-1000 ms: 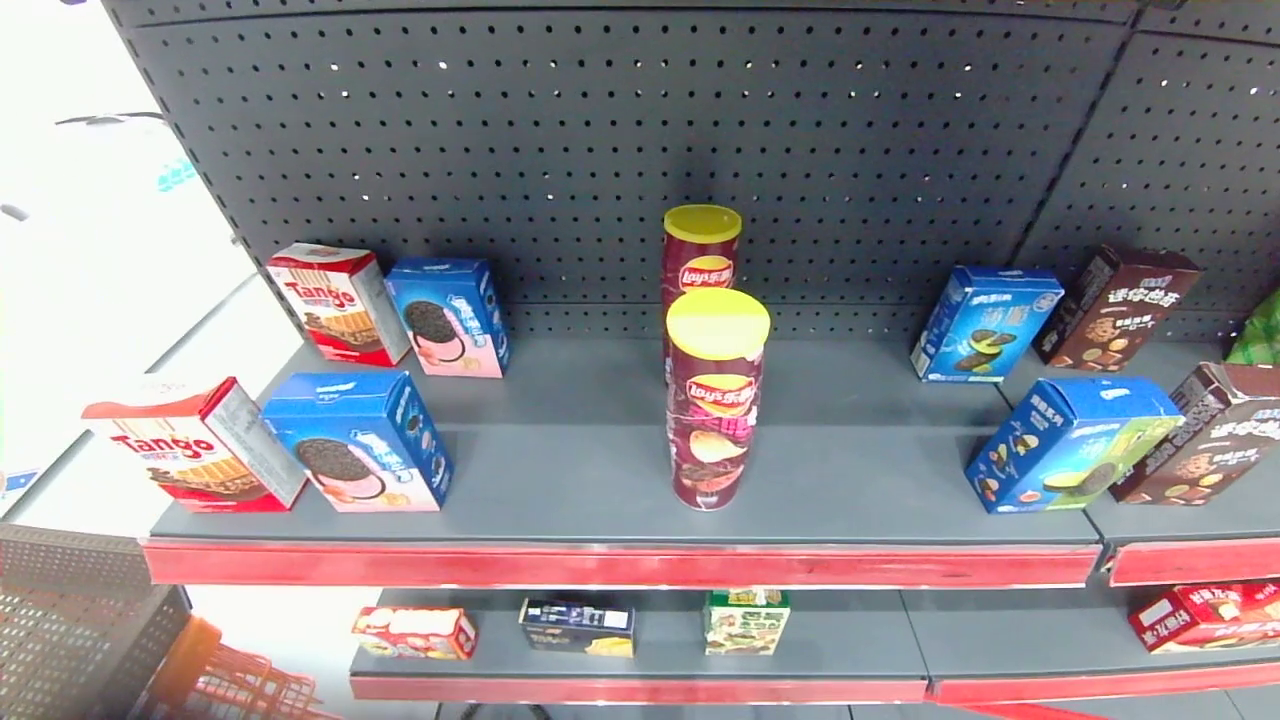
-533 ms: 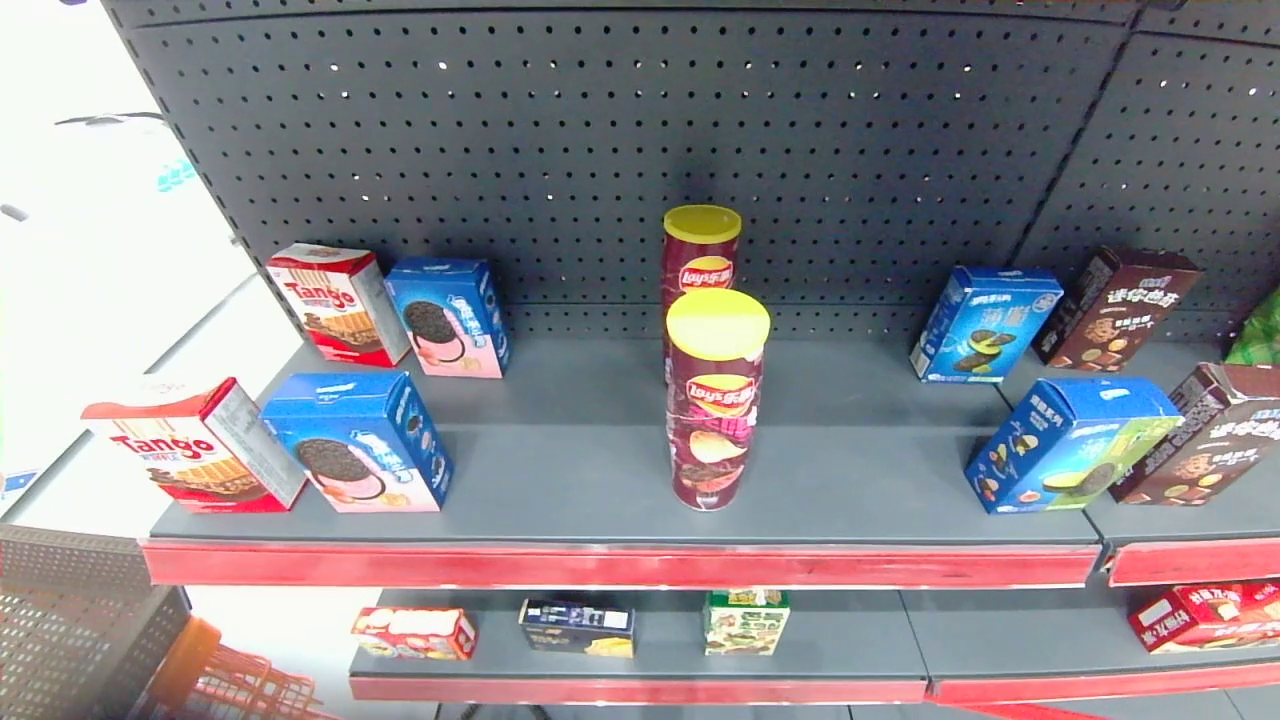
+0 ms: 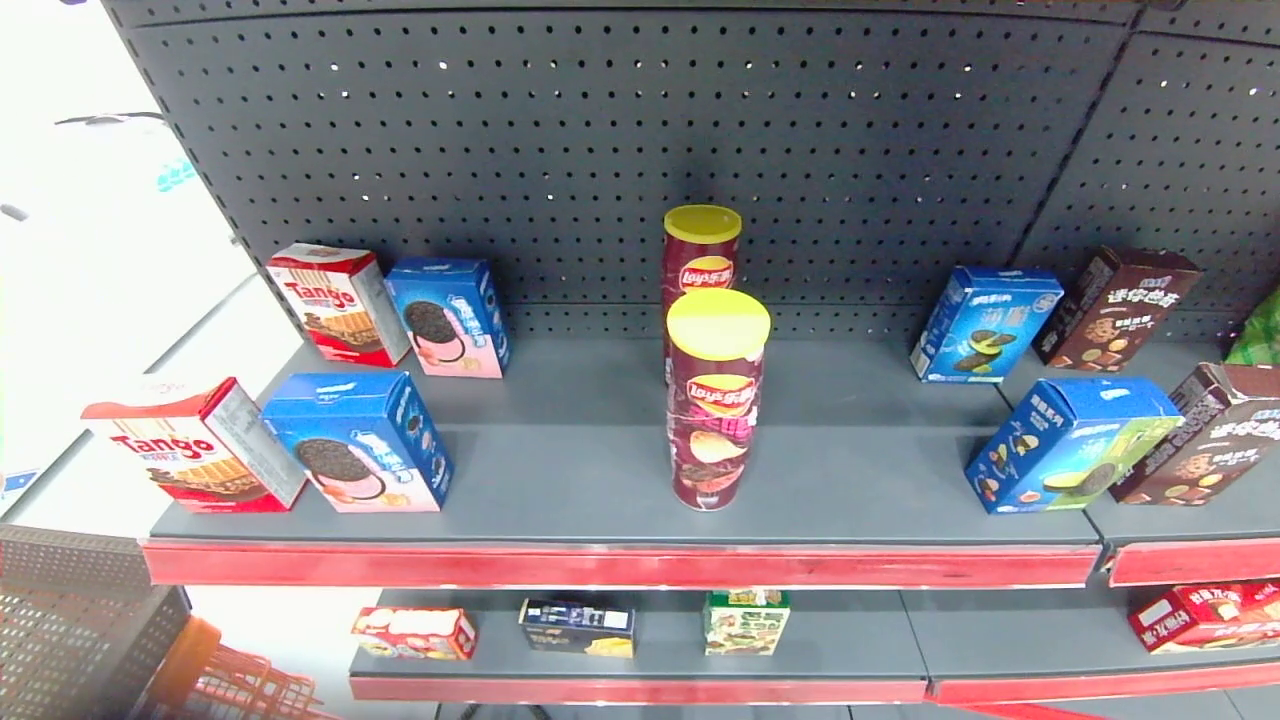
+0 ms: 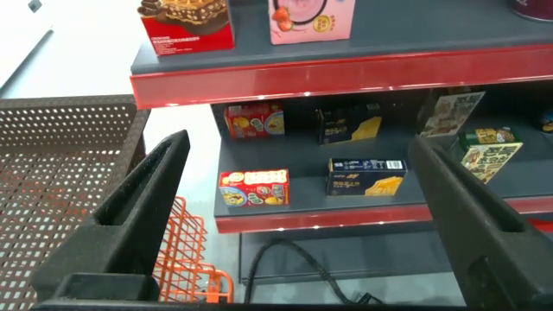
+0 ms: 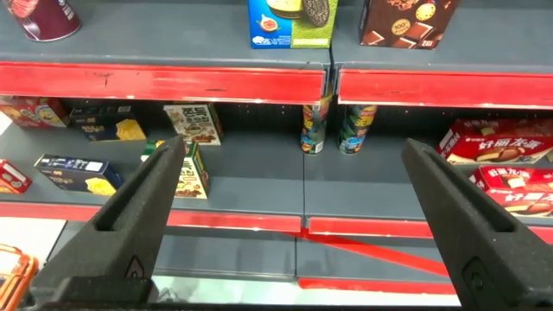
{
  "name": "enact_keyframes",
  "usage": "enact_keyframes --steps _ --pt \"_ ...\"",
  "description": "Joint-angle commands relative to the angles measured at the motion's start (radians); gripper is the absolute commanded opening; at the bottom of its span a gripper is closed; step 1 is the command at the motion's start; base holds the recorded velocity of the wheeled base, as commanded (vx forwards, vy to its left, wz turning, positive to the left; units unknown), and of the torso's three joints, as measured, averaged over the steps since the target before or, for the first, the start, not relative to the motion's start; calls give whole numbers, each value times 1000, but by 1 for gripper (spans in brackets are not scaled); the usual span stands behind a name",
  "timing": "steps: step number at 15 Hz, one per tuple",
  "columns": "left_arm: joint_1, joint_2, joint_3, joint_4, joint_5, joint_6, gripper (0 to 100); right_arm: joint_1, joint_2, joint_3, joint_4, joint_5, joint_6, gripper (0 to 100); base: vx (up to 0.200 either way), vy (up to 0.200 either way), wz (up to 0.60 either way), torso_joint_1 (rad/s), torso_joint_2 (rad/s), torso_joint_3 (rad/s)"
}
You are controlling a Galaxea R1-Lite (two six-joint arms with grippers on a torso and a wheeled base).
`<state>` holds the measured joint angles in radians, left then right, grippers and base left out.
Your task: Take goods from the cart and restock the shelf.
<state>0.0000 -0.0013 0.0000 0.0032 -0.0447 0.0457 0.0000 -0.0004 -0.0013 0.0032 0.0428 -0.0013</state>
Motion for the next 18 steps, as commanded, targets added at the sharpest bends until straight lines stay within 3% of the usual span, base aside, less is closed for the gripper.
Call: enact_keyframes --steps 1,18 --pt "0 1 0 0 0 0 100 0 0 0 0 0 0 100 0 0 0 0 0 0" --pt "0 1 0 -3 2 -1 100 0 0 0 0 0 0 100 0 0 0 0 0 0"
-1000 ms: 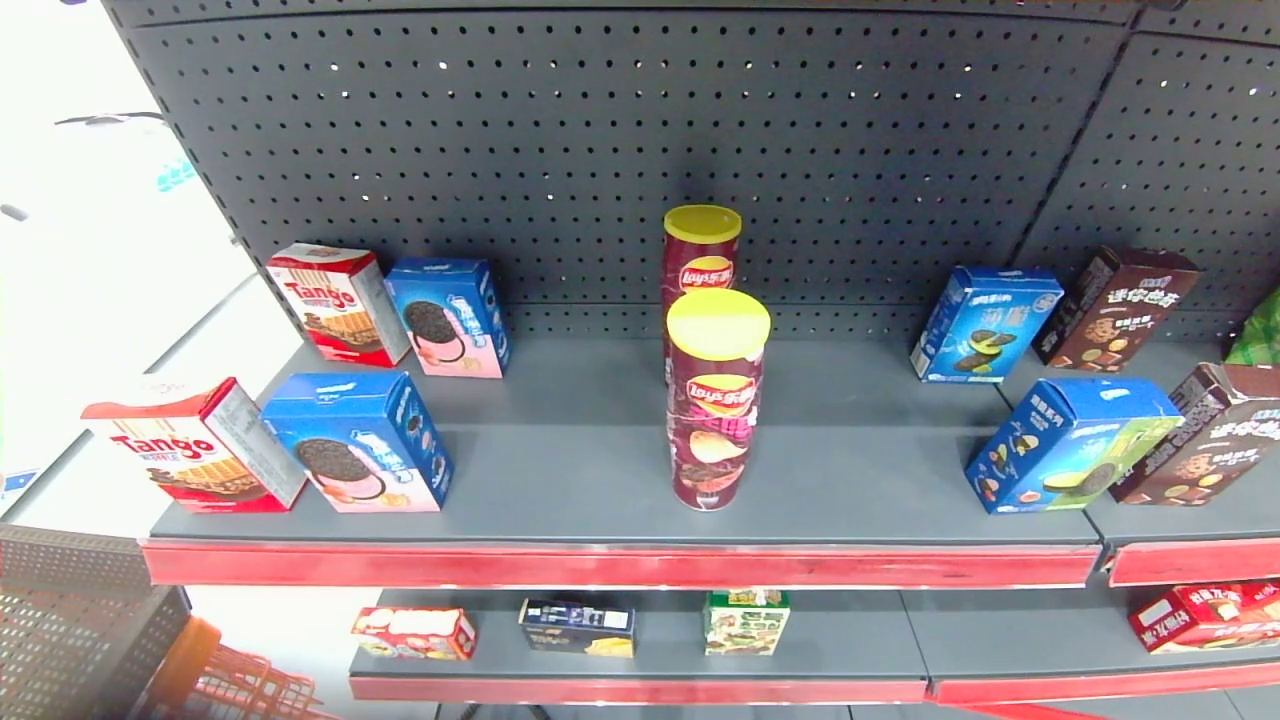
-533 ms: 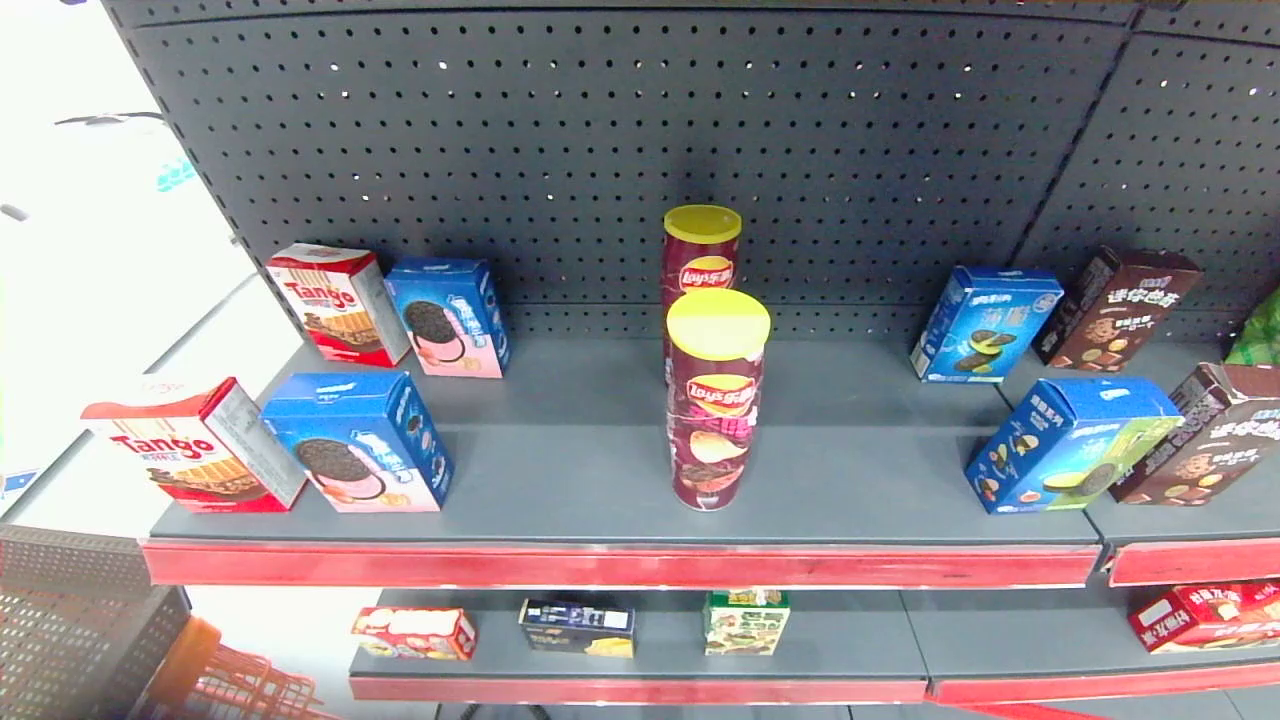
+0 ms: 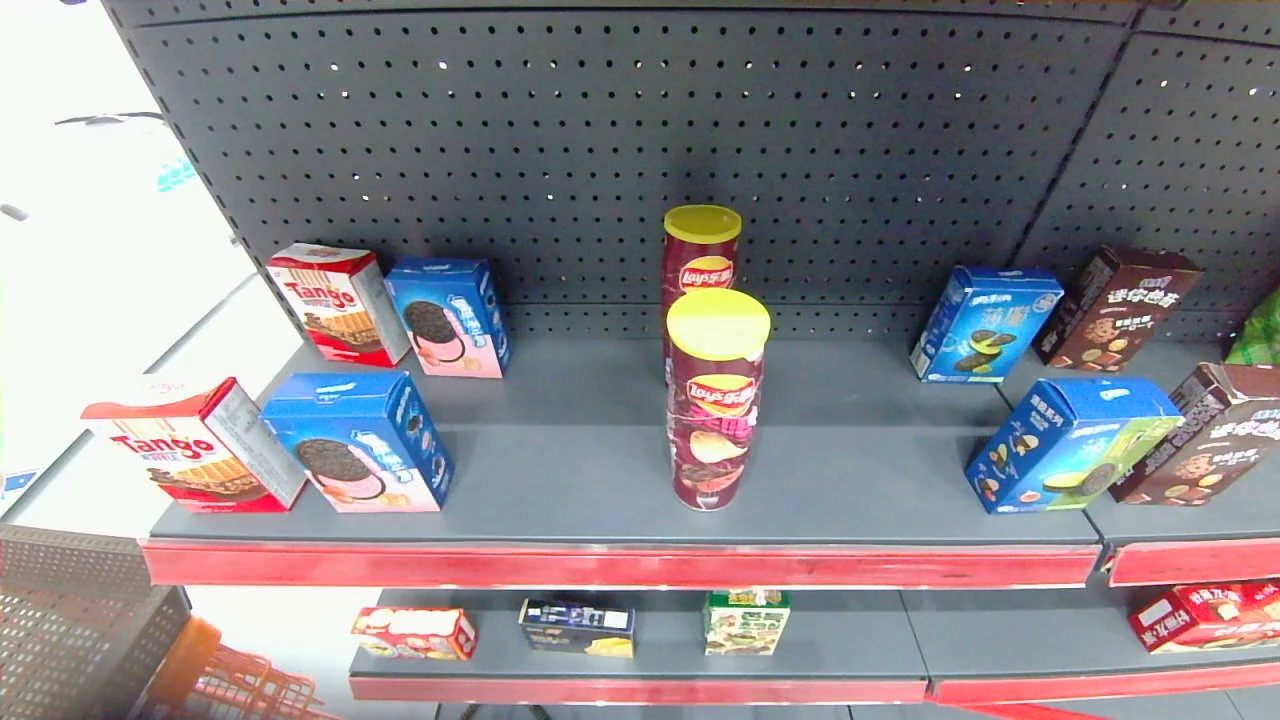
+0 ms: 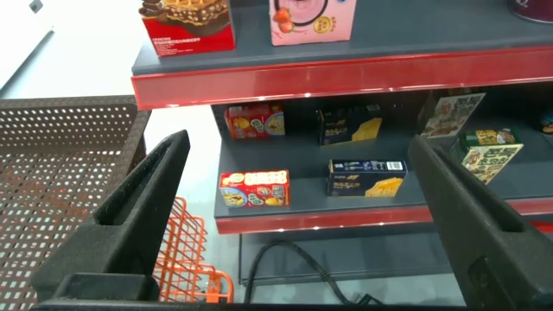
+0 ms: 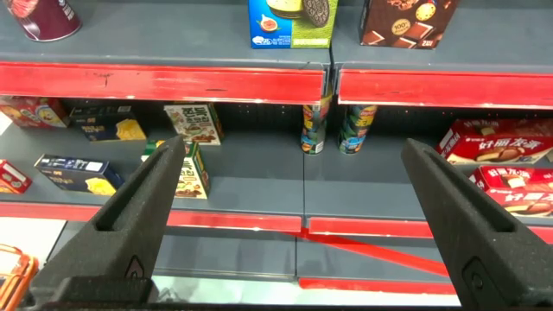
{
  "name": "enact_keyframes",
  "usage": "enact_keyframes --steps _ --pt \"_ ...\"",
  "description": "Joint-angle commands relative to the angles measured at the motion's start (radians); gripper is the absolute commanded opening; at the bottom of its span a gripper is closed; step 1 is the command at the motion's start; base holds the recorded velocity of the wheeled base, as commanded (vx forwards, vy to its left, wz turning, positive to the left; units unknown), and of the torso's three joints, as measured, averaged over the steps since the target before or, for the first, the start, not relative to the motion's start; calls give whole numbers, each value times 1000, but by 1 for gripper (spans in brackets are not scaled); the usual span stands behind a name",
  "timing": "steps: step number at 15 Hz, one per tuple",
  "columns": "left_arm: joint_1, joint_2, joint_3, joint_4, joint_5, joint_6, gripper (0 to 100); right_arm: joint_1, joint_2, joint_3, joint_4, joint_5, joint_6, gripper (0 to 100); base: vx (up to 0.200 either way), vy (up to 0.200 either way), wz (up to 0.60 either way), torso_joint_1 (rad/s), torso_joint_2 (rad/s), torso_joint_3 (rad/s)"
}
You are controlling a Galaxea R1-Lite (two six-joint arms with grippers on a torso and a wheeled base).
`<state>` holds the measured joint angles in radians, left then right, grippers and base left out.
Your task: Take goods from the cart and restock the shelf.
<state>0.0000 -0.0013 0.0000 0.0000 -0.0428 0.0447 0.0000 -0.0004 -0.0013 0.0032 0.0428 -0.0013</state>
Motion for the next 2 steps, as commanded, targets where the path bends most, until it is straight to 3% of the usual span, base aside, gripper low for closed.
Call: enact_keyframes --steps 1,2 --pt "0 1 0 0 0 0 100 0 0 1 0 0 0 100 0 0 0 0 0 0" --pt "0 1 0 0 0 0 100 0 0 1 0 0 0 100 0 0 0 0 0 0"
